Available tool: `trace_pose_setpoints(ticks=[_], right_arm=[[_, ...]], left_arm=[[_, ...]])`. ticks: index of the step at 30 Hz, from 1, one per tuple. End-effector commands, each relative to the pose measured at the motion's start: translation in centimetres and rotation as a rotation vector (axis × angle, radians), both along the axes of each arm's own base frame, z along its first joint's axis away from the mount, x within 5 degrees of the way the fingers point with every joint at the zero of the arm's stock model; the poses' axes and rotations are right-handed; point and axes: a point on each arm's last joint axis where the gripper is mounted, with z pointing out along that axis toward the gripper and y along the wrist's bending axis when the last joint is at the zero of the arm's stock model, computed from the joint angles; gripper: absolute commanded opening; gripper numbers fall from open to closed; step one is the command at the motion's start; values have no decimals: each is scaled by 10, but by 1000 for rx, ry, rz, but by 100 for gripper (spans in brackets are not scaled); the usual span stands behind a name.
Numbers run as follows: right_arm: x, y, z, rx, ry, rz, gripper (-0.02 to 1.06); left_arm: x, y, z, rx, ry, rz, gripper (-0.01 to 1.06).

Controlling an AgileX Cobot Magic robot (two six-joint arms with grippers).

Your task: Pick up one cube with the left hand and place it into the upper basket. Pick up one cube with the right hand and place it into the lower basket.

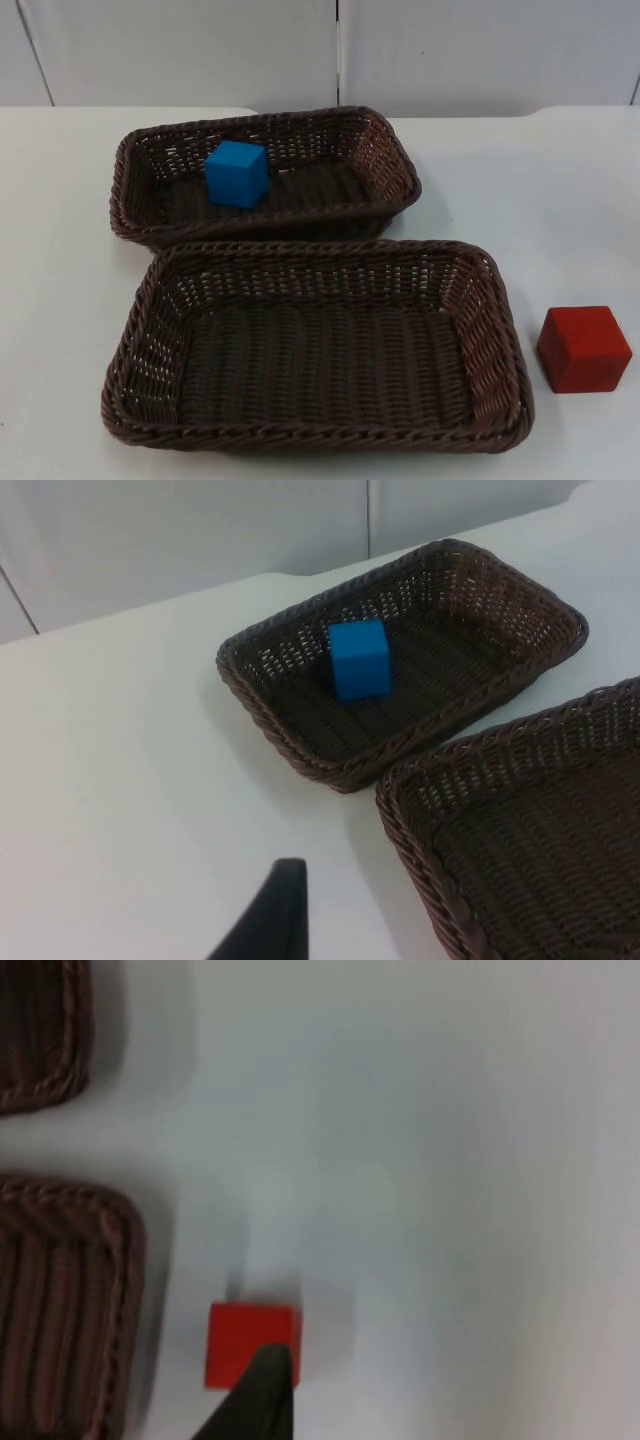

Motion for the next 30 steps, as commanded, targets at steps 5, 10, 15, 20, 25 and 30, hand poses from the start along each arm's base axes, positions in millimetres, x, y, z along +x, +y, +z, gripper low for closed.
trace_pose_setpoints(ticks=[5, 10, 15, 20, 25, 30], right_arm=[[-10, 5, 0, 23, 82, 73, 105], [-15, 7, -12, 22, 138, 112, 105], [-19, 6, -35, 23, 186, 110, 105], [-23, 7, -51, 30, 215, 117, 105], [-26, 20, -65, -9, 208, 191, 105], [-23, 38, -83, -26, 246, 261, 105]], left_arm=[[-1, 0, 0, -14, -11, -2, 105], [-1, 0, 0, -14, -11, -2, 105], [-1, 0, 0, -14, -11, -2, 105], [-1, 0, 0, -14, -11, -2, 105], [0, 0, -1, -13, -11, -2, 105], [0, 0, -1, -13, -11, -2, 105]])
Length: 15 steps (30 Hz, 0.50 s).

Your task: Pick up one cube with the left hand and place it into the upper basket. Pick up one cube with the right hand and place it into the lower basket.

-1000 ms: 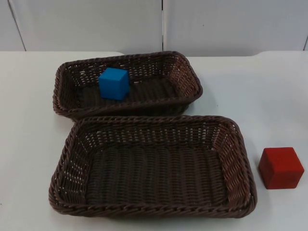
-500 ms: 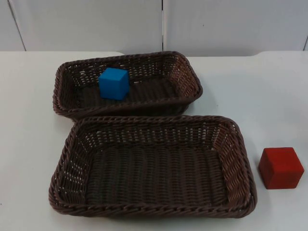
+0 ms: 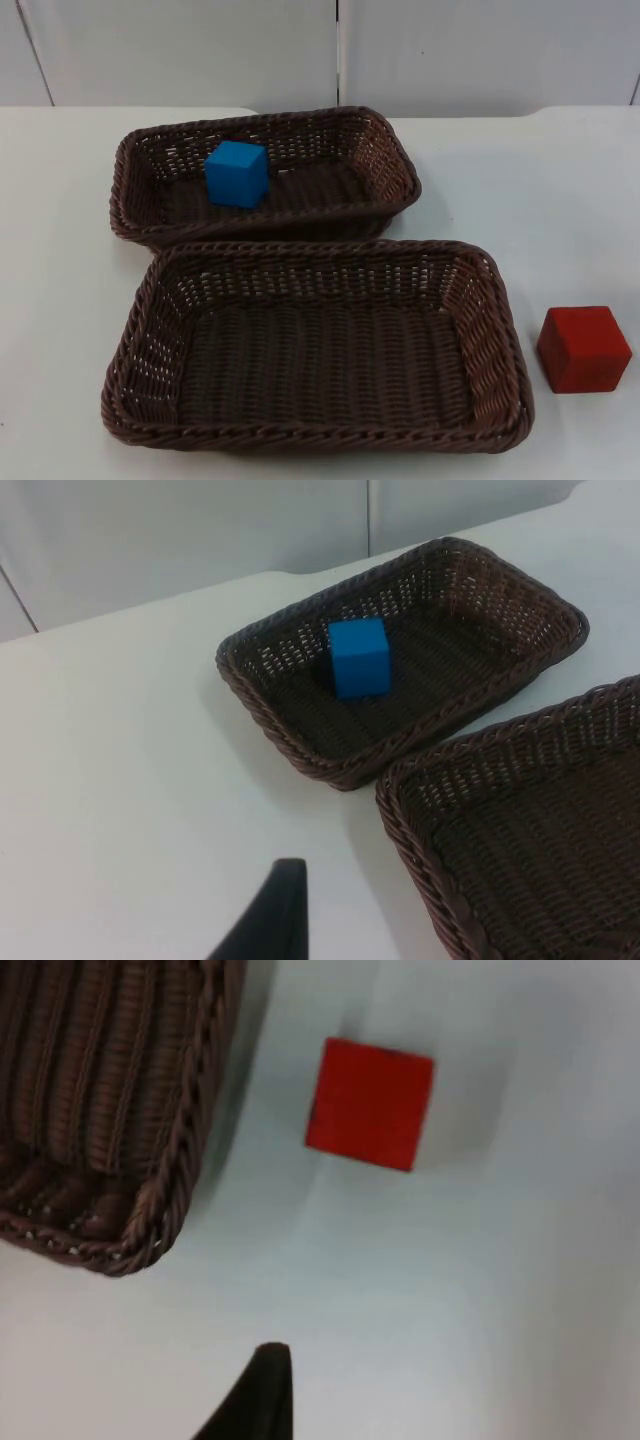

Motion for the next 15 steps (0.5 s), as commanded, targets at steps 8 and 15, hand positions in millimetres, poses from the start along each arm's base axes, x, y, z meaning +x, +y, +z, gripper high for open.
trace_pose_setpoints(ticks=[8, 15], right_arm=[[23, 35, -42, -24, 42, 97, 105], [47, 45, -74, -19, 12, 20, 105]], left_arm=[[-1, 0, 0, -12, -13, -3, 105], [-1, 0, 0, -8, -15, -2, 105]])
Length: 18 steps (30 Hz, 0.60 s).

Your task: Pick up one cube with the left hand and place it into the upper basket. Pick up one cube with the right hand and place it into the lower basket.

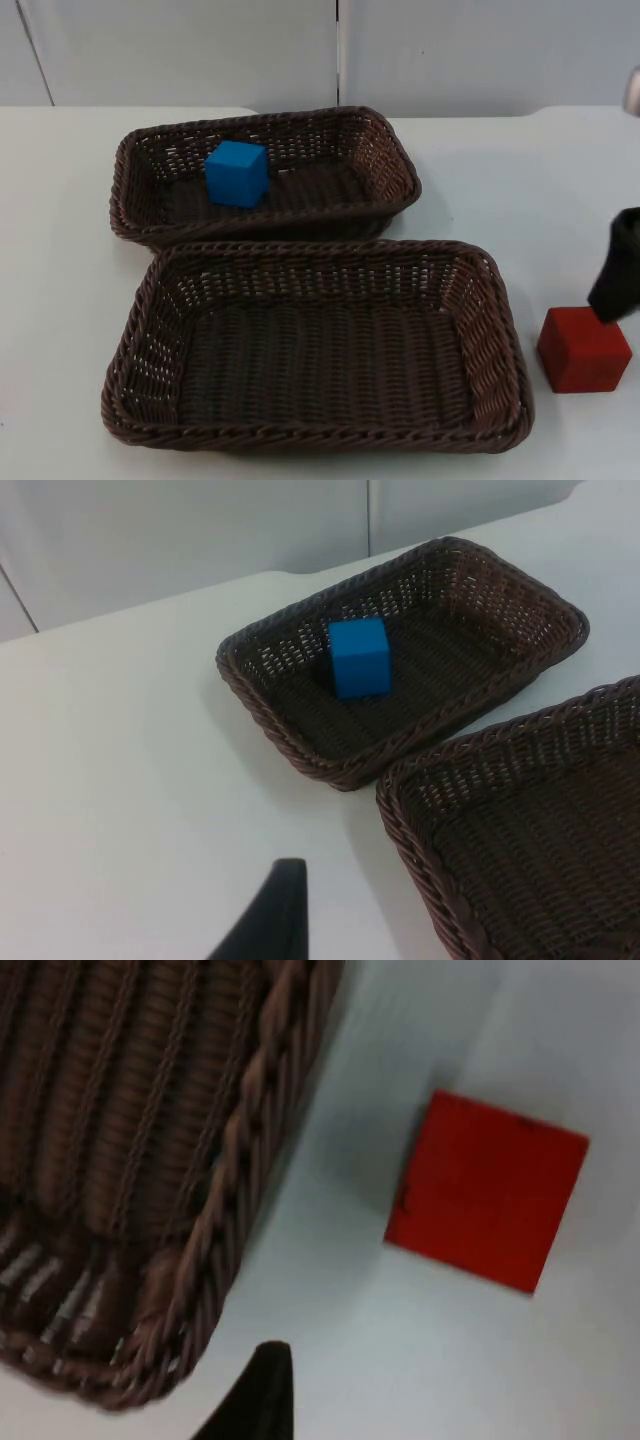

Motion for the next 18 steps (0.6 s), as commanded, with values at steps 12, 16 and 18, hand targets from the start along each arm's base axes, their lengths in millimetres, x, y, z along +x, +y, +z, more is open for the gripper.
trace_pose_setpoints(ticks=[12, 16, 18], right_arm=[[23, 14, -42, 0, -47, -83, 105], [25, 21, -54, 2, -56, -74, 105], [26, 22, -58, -2, -48, -74, 105]], left_arm=[[0, 0, 1, -8, -21, -1, 105], [0, 0, 1, -8, -21, -1, 105], [0, 0, 1, -8, -21, -1, 105]])
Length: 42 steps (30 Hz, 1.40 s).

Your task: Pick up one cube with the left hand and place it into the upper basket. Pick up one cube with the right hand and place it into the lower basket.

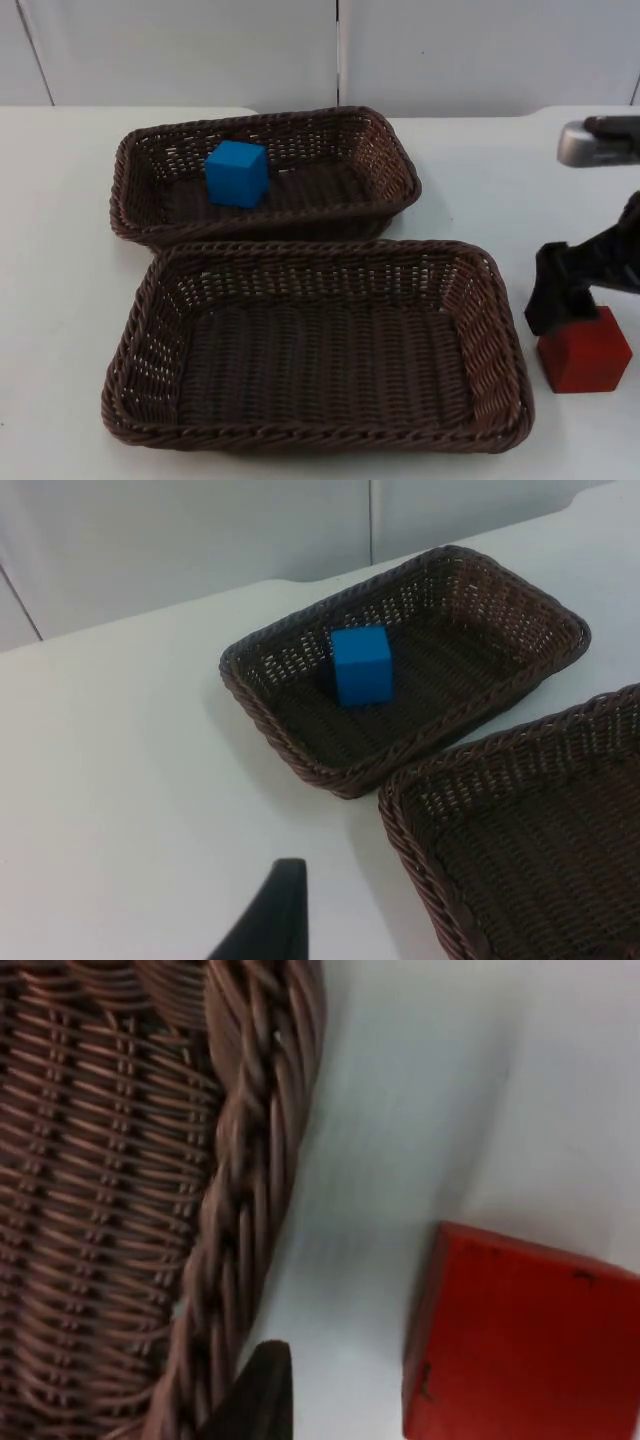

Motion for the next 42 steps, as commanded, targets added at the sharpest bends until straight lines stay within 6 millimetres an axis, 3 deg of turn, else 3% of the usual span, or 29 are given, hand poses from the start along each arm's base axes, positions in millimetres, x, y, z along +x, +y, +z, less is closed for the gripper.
trace_pose_setpoints(ticks=[1, 13, 22, 25, 26, 27, 31, 32, 34, 37, 42], right_arm=[[1, 2, -7, -3, -4, 4, 105], [6, 2, -29, -23, 7, 1, 96], [7, 2, -30, -25, 3, 4, 90], [7, 2, -30, -25, 3, 4, 73], [7, 2, -30, -25, 3, 4, 63], [7, 2, -30, -25, 3, 4, 63], [6, 2, -30, -28, 12, 5, 21], [6, 2, -30, -28, 12, 5, 21], [5, 1, -28, -28, 19, 4, 3], [3, 1, -23, -29, 30, 6, 0], [-2, -1, 1, -17, 1, 14, 0]], left_arm=[[0, 0, 0, -6, -9, -2, 105], [0, 0, 0, -2, -11, -1, 105], [0, 0, 0, 1, -12, 0, 105], [0, 0, 0, 1, -12, 0, 105], [0, 0, 0, 1, -12, 0, 105], [0, 0, 0, 1, -12, 0, 105], [0, 0, 0, 1, -12, 0, 105], [0, 0, 0, 1, -12, 0, 105], [0, 0, 0, 1, -12, 0, 105], [0, 0, 0, 1, -12, 0, 105], [0, 0, 0, 1, -12, 0, 105]])
